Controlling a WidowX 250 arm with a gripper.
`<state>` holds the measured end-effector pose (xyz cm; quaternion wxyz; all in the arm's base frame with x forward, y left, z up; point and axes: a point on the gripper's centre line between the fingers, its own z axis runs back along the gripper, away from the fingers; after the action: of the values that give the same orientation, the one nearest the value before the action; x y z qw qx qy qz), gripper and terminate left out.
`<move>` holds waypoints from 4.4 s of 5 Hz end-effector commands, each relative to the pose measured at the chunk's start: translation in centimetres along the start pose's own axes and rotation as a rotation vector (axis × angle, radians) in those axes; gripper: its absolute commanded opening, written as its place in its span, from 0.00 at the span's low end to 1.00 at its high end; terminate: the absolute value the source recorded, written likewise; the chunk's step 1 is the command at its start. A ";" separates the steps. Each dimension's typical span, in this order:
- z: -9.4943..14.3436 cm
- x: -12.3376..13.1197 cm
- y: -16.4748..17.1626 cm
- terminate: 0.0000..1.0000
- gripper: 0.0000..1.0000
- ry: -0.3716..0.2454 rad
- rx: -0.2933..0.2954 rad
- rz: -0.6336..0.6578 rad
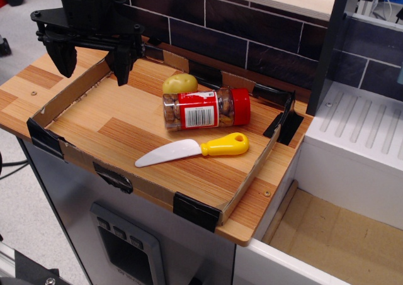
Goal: Upright basil bottle
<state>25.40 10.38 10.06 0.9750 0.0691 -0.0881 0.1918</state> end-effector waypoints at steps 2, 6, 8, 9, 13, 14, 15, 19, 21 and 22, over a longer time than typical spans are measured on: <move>1.1 2.3 -2.0 0.00 1.00 -0.010 -0.083 -0.239; 0.7 3.4 -14.0 0.00 1.00 -0.154 -0.215 -1.187; -0.9 2.5 -17.3 0.00 1.00 -0.186 -0.301 -1.370; -1.8 2.3 -17.3 0.00 1.00 -0.195 -0.259 -1.350; -5.6 1.7 -16.9 0.00 1.00 -0.102 -0.138 -1.285; -6.2 1.9 -17.1 0.00 1.00 -0.111 -0.117 -1.286; -6.6 2.0 -17.3 0.00 1.00 -0.099 -0.120 -1.293; -2.9 2.4 -14.9 0.00 0.00 -0.136 -0.121 -1.253; 1.7 1.7 -9.4 0.00 0.00 -0.249 -0.162 -1.290; 2.1 1.6 -6.5 0.00 0.00 -0.285 -0.190 -1.296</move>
<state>30.49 4.67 10.22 0.8796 0.0261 -0.1517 -0.4502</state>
